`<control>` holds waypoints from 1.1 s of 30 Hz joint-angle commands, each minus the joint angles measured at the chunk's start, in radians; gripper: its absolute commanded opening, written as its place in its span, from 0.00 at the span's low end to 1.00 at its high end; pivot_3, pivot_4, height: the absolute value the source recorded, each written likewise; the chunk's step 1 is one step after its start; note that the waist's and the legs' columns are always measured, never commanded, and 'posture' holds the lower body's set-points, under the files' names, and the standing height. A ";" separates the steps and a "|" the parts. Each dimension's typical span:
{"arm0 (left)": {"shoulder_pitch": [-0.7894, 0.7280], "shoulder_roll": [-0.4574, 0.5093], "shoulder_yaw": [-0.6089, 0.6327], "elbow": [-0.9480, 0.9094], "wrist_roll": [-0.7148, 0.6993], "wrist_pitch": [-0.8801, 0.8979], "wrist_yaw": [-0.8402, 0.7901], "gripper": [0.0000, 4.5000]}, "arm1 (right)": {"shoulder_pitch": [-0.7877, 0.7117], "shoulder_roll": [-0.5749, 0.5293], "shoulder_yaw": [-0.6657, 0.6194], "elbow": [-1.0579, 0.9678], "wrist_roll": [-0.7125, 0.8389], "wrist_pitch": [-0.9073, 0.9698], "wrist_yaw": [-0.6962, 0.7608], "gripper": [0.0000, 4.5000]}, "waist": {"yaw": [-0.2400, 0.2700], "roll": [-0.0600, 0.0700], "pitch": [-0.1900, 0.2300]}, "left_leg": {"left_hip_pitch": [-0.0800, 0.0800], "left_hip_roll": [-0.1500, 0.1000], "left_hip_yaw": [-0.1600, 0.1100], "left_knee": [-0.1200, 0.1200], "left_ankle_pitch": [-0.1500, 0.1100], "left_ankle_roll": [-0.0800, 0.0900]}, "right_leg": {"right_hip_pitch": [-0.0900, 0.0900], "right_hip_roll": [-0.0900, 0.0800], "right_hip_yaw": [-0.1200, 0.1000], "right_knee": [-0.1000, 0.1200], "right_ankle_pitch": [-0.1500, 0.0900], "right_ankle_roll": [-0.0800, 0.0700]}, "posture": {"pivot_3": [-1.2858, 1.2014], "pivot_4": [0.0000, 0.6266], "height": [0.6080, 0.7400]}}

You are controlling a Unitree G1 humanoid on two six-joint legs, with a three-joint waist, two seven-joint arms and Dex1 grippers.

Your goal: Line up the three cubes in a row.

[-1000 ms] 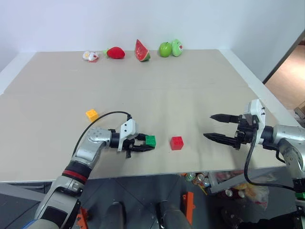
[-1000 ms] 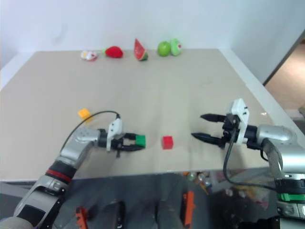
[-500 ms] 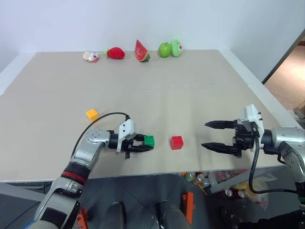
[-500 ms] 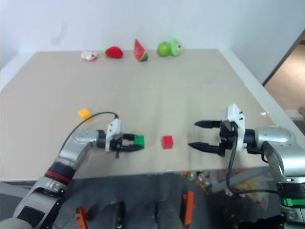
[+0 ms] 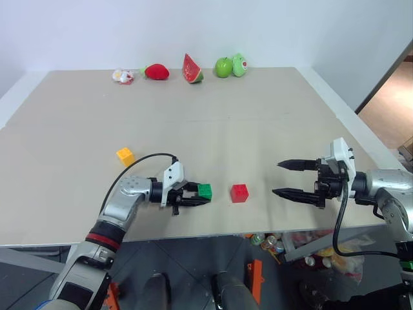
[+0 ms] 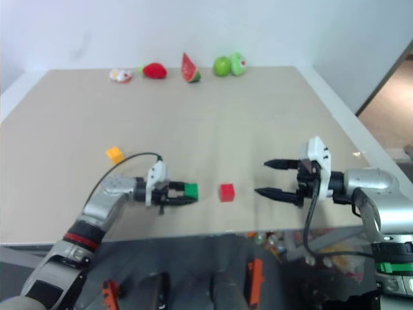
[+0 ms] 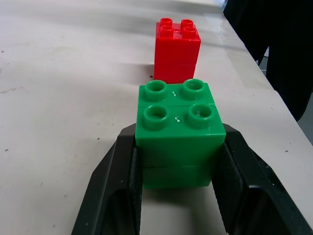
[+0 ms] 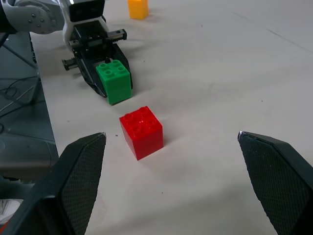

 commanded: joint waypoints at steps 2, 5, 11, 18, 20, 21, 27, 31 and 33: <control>0.008 0.003 0.002 -0.032 0.000 -0.009 -0.007 0.30 | -0.019 -0.001 -0.011 -0.005 0.004 -0.015 0.002 1.00 | 0.000 0.000 0.000 | 0.000 0.000 0.000 0.000 0.000 0.000 | 0.000 0.000 0.000 0.000 0.000 0.000 | 0.52 0.24 1.00; 0.013 0.007 -0.003 -0.021 0.013 -0.021 -0.005 0.30 | -0.020 0.002 -0.011 0.000 0.002 -0.018 -0.001 1.00 | 0.000 0.000 0.000 | 0.000 0.000 0.000 0.000 0.000 0.000 | 0.000 0.000 0.000 0.000 0.000 0.000 | 0.52 0.24 1.00; 0.024 0.019 -0.005 0.002 0.061 -0.082 0.015 0.83 | -0.030 0.009 -0.010 0.007 -0.001 -0.018 -0.002 1.00 | 0.000 0.000 0.000 | 0.000 0.000 0.000 0.000 0.000 0.000 | 0.000 0.000 0.000 0.000 0.000 0.000 | 0.52 0.24 1.00; 0.134 0.147 0.072 -0.157 -0.002 -0.004 -0.005 0.90 | -0.048 -0.001 -0.018 0.016 0.003 -0.010 0.007 1.00 | -0.007 0.000 0.000 | 0.002 0.001 0.000 -0.002 0.000 0.000 | 0.000 0.001 0.000 0.000 0.000 -0.001 | 0.52 0.24 1.00; 0.185 0.207 0.124 -0.212 -0.027 0.031 0.011 0.90 | -0.053 -0.007 -0.020 0.014 0.005 -0.007 0.012 1.00 | -0.007 0.001 0.000 | 0.003 0.001 0.000 -0.003 0.000 0.000 | 0.000 0.001 0.000 0.001 0.000 -0.002 | 0.52 0.24 1.00; 0.211 0.235 0.156 -0.236 -0.045 0.053 0.023 0.90 | -0.055 -0.010 -0.022 0.011 0.008 -0.003 0.014 1.00 | -0.008 0.001 0.000 | 0.003 0.002 0.000 -0.004 0.000 0.000 | -0.001 0.001 0.000 0.001 0.000 -0.002 | 0.52 0.24 1.00; 0.407 0.370 0.392 -0.347 -0.142 0.134 0.105 0.90 | -0.094 0.019 -0.006 -0.062 0.035 0.014 -0.005 1.00 | -0.008 0.001 0.000 | 0.002 0.003 0.001 -0.004 0.000 0.000 | -0.002 0.000 -0.001 0.001 -0.001 -0.004 | 0.52 0.24 1.00; 0.473 0.383 0.512 -0.324 -0.178 0.134 0.165 0.90 | -0.136 0.117 0.040 -0.205 0.107 0.093 -0.085 1.00 | -0.004 0.001 0.000 | 0.002 0.004 0.002 -0.004 0.000 -0.001 | -0.003 -0.001 -0.003 0.001 -0.001 -0.004 | 0.52 0.24 1.00; 0.477 0.368 0.556 -0.262 -0.171 0.109 0.216 0.90 | -0.157 0.195 0.110 -0.259 0.097 0.109 -0.142 1.00 | -0.002 0.000 0.000 | 0.002 0.005 0.002 -0.004 0.000 -0.001 | -0.003 -0.001 -0.004 0.001 -0.001 -0.005 | 0.52 0.24 1.00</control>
